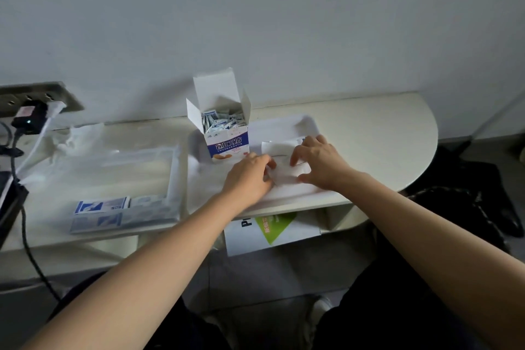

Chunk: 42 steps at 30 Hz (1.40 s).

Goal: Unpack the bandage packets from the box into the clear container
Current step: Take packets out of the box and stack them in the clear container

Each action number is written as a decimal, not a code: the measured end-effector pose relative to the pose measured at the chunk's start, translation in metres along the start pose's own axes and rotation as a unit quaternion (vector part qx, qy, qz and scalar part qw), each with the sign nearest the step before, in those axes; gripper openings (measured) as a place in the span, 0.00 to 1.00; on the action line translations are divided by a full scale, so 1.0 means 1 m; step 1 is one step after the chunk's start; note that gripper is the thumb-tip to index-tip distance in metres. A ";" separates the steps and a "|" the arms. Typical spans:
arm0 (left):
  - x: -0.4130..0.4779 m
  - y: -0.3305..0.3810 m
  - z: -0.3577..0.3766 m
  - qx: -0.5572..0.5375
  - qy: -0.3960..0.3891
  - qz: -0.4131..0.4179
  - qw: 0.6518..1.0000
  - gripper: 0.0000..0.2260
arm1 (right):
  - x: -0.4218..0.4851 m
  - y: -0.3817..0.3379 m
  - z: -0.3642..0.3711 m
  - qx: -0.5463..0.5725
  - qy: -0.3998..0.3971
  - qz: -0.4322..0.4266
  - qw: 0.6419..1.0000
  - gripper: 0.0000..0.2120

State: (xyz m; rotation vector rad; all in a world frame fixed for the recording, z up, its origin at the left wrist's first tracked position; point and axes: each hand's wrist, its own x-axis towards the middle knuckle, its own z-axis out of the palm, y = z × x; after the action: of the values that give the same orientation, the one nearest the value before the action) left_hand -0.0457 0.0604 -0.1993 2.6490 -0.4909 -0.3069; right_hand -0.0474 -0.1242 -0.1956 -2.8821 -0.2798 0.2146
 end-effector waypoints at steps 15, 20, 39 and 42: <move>0.003 0.006 0.011 -0.046 0.002 0.000 0.999 0.13 | 0.003 0.000 -0.002 0.019 -0.016 -0.005 1.000 0.20; 0.002 0.005 0.008 -0.113 0.000 0.024 0.993 0.06 | 0.001 0.005 -0.002 0.043 0.007 -0.039 0.998 0.10; -0.012 -0.008 -0.017 -0.315 -0.046 -0.067 0.946 0.05 | -0.010 -0.014 -0.006 0.417 -0.009 0.035 0.908 0.08; -0.014 -0.007 -0.018 -0.355 -0.053 -0.076 0.930 0.05 | -0.010 -0.018 -0.005 0.407 -0.001 0.024 0.913 0.08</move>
State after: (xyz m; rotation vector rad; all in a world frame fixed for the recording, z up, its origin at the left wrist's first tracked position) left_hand -0.0509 0.0780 -0.1843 1.9648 -0.1535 -0.5569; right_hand -0.0593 -0.1102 -0.1848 -2.0571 -0.0820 0.2653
